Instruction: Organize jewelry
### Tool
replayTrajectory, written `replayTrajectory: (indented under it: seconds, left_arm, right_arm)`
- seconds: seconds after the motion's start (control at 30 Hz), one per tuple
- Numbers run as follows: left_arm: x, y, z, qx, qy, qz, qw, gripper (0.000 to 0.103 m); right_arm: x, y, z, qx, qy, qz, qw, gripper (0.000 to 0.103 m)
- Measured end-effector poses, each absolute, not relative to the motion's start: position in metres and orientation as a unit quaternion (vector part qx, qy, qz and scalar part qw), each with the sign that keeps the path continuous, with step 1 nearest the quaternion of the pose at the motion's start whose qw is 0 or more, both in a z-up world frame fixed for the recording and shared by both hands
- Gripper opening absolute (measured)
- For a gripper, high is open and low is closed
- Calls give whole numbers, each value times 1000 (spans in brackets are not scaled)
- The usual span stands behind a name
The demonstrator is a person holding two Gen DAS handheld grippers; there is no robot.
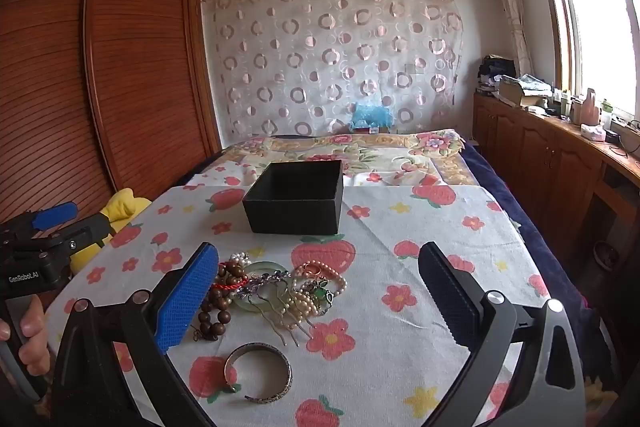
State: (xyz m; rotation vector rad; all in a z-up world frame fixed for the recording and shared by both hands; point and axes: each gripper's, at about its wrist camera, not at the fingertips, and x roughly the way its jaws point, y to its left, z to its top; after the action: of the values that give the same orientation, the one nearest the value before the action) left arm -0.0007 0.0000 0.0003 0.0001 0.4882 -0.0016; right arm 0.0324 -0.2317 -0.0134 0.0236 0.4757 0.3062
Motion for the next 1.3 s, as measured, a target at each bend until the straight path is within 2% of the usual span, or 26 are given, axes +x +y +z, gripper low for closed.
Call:
replayTrajectory:
  seconds: [1.3]
  left_arm:
    - [0, 0, 0, -2, 245, -1, 970, 95]
  right_arm:
    - [32, -232, -13, 11, 235, 151, 960, 100]
